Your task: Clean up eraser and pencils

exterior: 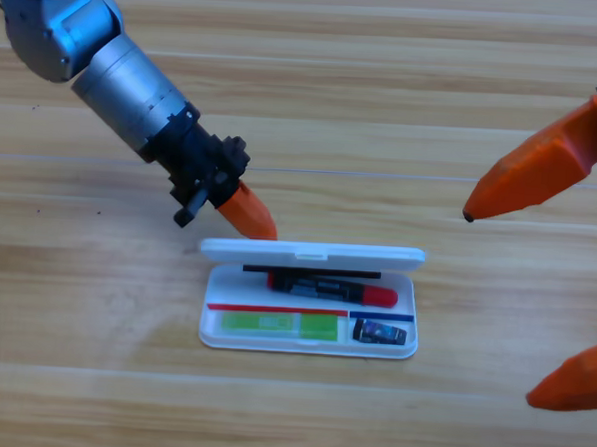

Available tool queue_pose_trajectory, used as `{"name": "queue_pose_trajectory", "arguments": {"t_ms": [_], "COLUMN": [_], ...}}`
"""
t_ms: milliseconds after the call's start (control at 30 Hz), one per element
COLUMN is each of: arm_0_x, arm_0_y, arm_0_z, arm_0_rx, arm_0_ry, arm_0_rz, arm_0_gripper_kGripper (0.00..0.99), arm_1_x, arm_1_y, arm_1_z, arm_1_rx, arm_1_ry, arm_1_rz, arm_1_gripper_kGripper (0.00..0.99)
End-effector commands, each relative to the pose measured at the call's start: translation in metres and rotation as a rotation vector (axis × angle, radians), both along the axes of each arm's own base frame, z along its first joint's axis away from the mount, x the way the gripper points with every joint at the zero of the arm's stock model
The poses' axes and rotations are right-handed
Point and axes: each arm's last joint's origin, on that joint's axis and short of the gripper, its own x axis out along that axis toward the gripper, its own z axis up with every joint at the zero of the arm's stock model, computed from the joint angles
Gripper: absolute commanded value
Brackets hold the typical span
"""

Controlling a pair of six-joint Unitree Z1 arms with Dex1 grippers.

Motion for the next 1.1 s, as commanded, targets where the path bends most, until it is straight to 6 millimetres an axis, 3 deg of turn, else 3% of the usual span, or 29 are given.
{"name": "queue_pose_trajectory", "arguments": {"t_ms": [33, 1100], "arm_0_x": [-0.013, -0.052], "arm_0_y": [-0.010, -0.021], "arm_0_z": [-0.007, -0.048], "arm_0_rx": [0.005, 0.046], "arm_0_ry": [0.012, -0.011], "arm_0_rz": [-0.044, -0.100], "arm_0_gripper_kGripper": [0.000, 0.000], "arm_1_x": [0.007, 0.010], "arm_1_y": [0.006, 0.009], "arm_1_z": [-0.012, -0.016], "arm_1_rx": [-0.011, -0.019], "arm_1_ry": [0.028, 0.039], "arm_1_rz": [-0.014, -0.010], "arm_1_gripper_kGripper": [0.979, 0.979]}}
